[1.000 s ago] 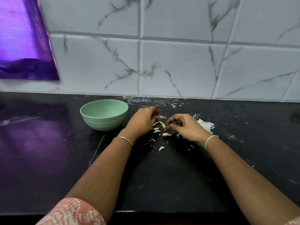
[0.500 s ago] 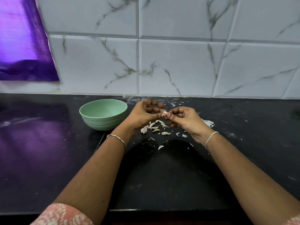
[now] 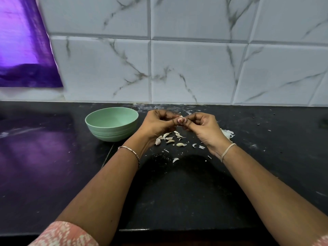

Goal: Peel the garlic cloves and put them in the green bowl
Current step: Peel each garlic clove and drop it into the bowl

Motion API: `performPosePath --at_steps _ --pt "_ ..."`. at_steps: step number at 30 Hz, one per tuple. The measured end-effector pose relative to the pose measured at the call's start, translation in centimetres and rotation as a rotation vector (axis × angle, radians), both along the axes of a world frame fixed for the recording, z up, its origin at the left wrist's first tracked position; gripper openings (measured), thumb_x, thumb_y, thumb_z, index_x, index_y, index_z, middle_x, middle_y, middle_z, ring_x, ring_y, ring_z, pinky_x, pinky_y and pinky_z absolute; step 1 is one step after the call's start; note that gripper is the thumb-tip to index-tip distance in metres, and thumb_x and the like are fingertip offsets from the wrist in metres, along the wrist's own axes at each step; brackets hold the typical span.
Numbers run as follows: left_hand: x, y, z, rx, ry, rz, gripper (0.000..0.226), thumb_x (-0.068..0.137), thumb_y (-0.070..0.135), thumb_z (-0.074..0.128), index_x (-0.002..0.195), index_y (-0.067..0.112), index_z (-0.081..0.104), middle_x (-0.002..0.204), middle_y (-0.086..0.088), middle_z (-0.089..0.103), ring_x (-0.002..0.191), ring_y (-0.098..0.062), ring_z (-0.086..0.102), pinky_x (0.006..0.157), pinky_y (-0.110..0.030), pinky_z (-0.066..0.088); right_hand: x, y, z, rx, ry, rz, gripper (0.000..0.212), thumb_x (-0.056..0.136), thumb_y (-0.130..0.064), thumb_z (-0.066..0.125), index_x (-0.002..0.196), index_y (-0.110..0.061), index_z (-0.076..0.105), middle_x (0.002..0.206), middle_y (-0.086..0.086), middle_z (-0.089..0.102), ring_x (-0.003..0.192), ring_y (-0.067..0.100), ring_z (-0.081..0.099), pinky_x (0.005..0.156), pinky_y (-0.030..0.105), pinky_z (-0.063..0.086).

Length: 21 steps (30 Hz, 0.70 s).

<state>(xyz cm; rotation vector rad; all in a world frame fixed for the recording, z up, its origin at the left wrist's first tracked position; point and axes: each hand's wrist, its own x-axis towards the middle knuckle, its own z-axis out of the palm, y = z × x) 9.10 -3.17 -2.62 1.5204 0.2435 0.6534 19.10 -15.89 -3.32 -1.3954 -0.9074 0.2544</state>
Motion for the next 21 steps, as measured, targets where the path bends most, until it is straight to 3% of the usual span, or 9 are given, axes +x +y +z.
performPosePath --at_steps 3,7,12,17,21 --pt "0.0 0.0 0.1 -0.058 0.021 -0.018 0.010 0.074 0.009 0.077 0.081 0.008 0.071 0.077 -0.005 0.073 0.072 -0.015 0.068 0.073 -0.030 0.058 -0.2 0.2 0.0 0.041 -0.055 -0.042 0.005 0.081 -0.009 0.075 0.079 -0.008 0.071 0.072 -0.003 0.070 0.068 0.003 0.066 0.069 0.016 0.053" --pt "-0.2 -0.4 0.3 -0.131 0.028 -0.008 0.007 0.078 0.006 0.074 0.079 0.009 0.068 0.067 0.004 0.070 0.065 -0.008 0.066 0.066 -0.025 0.058 0.0 0.6 -0.1 0.057 -0.159 -0.126 0.009 0.079 -0.011 0.078 0.076 -0.014 0.071 0.079 0.006 0.072 0.075 0.013 0.066 0.077 0.030 0.055" --pt "-0.3 -0.5 0.6 -0.155 0.061 0.002 0.005 0.083 0.008 0.071 0.082 0.010 0.067 0.064 0.005 0.068 0.065 -0.009 0.063 0.061 -0.024 0.059 0.0 0.7 -0.3 0.008 -0.191 -0.116 0.003 0.085 -0.010 0.072 0.085 -0.011 0.070 0.082 0.003 0.071 0.079 0.010 0.066 0.078 0.026 0.055" --pt "-0.8 0.3 0.9 -0.125 0.128 0.010 0.009 0.091 0.013 0.065 0.089 0.010 0.057 0.077 -0.003 0.064 0.064 -0.014 0.059 0.051 -0.029 0.058 0.6 0.0 0.3 -0.007 -0.083 -0.089 0.007 0.090 -0.005 0.065 0.091 -0.012 0.063 0.086 0.006 0.067 0.072 0.011 0.064 0.062 0.023 0.058" --pt "-1.4 0.7 1.0 -0.062 0.201 -0.005 0.007 0.096 0.016 0.059 0.091 0.016 0.054 0.083 -0.003 0.060 0.064 -0.016 0.061 0.049 -0.028 0.057 1.6 -1.1 0.6 -0.152 -0.199 -0.083 0.016 0.084 -0.001 0.071 0.089 -0.011 0.060 0.073 0.003 0.064 0.058 0.010 0.061 0.054 0.022 0.054"
